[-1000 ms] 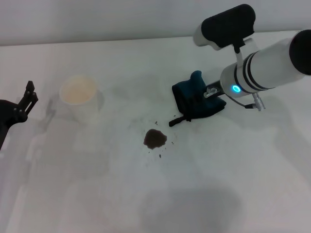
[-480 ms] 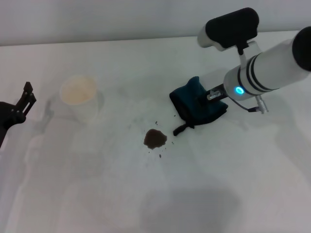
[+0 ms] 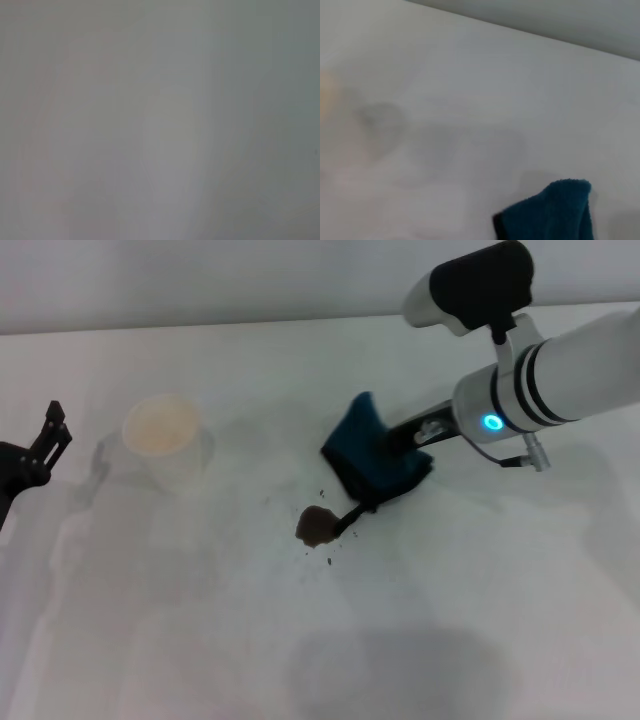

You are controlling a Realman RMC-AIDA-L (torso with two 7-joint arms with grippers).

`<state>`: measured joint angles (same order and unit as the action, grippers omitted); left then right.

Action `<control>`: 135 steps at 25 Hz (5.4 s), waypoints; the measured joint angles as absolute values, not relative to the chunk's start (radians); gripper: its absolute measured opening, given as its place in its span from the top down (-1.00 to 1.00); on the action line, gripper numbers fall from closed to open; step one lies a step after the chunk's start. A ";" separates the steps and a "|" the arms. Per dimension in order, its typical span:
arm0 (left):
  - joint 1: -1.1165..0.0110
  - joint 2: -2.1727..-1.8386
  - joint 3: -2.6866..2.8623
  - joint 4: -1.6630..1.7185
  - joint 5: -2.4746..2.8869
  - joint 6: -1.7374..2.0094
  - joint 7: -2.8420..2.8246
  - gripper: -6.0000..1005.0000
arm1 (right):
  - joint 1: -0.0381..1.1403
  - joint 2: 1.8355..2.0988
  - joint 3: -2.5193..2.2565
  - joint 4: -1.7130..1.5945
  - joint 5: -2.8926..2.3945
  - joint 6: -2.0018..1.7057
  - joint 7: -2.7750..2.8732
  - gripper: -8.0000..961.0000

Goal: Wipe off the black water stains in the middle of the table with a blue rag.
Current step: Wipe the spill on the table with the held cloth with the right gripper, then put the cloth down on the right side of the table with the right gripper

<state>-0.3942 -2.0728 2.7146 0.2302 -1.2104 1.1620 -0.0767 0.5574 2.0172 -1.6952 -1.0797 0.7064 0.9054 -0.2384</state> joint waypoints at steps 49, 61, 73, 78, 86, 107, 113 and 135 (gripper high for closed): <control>-0.421 -2.080 2.586 0.240 -1.211 1.169 -0.268 -0.77 | 0.599 2.012 -1.629 -0.816 0.955 0.790 -0.793 0.85; -0.441 -2.076 2.500 0.238 -1.212 1.187 -0.325 -0.77 | 0.575 2.018 -1.541 -0.816 0.973 0.803 -0.795 0.83; -0.457 -2.076 2.473 0.230 -1.212 1.187 -0.325 -0.77 | 0.588 2.022 -1.645 -0.813 1.096 0.811 -0.849 0.80; -0.457 -2.076 2.473 0.231 -1.210 1.188 -0.325 -0.77 | 0.606 2.022 -1.679 -0.813 1.102 0.859 -0.860 0.79; -0.457 -2.076 2.473 0.232 -1.205 1.184 -0.325 -0.77 | 0.623 2.022 -1.692 -0.821 1.142 0.943 -0.902 0.77; -0.451 -2.074 2.467 0.230 -1.213 1.185 -0.325 -0.77 | 0.551 2.010 -1.520 -0.784 1.206 0.806 -0.960 0.73; -0.448 -2.074 2.464 0.228 -1.213 1.185 -0.325 -0.77 | 0.524 2.004 -1.376 -0.746 1.161 0.801 -0.960 0.72; -0.460 -2.074 2.462 0.217 -1.213 1.178 -0.346 -0.77 | 0.442 2.010 -1.273 -0.762 1.351 0.848 -1.193 0.48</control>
<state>-0.4604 -2.0739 2.4622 0.2166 -1.2129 1.1779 -0.3461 0.4422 2.0095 -1.2728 -0.7616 1.3507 0.8476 -1.1930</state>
